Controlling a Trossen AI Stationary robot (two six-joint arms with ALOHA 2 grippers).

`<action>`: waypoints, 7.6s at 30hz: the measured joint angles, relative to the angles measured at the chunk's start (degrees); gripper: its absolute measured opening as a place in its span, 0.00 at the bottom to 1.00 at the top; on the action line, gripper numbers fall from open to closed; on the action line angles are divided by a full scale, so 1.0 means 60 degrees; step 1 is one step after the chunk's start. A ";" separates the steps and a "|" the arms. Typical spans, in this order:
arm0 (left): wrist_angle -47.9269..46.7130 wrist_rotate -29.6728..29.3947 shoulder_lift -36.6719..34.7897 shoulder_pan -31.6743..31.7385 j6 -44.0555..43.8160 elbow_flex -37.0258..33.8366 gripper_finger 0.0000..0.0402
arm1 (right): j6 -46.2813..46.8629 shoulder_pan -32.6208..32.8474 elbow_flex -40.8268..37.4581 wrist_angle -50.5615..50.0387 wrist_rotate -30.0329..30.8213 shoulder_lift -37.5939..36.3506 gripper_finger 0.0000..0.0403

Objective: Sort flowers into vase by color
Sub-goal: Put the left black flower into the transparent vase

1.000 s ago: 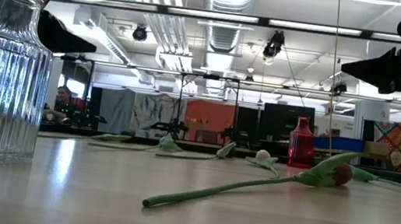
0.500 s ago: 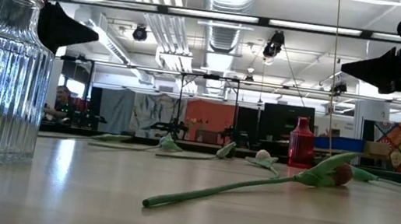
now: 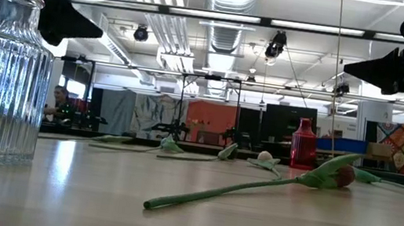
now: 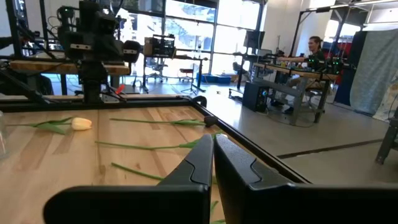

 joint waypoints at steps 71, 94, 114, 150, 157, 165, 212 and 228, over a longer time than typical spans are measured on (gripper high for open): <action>-0.4605 0.2822 1.3582 0.7763 0.2583 0.7978 0.01 | 0.0000 0.0000 0.0004 0.0000 0.0000 0.0000 0.02; 0.4040 0.4030 0.5795 0.3863 -0.0438 0.3062 0.00 | 0.0000 0.0003 0.0003 0.0000 0.0000 -0.0001 0.02; 0.7299 0.3001 0.5706 -0.0969 0.0525 0.2856 0.00 | -0.0003 0.0002 0.0004 0.0000 0.0000 0.0000 0.02; 0.2499 -0.7024 0.7936 -0.8499 0.1302 0.8260 0.00 | 0.0000 0.0000 0.0004 0.0000 0.0000 -0.0003 0.02; 0.2494 -0.8755 0.8287 -0.9072 0.0662 0.8111 0.00 | 0.0000 0.0001 0.0004 0.0000 0.0000 0.0000 0.02; 0.2675 -0.8769 0.8229 -0.9112 -0.0470 0.7219 0.00 | 0.0000 0.0000 0.0003 0.0001 0.0000 -0.0002 0.02; 0.8552 -0.8482 0.8626 -0.9715 0.0970 0.3900 0.00 | 0.0000 0.0000 0.0004 0.0000 0.0000 0.0000 0.02; 1.1253 -0.6722 0.8629 -0.9738 0.2482 0.1987 0.00 | 0.0000 0.0003 0.0004 0.0002 0.0000 -0.0003 0.02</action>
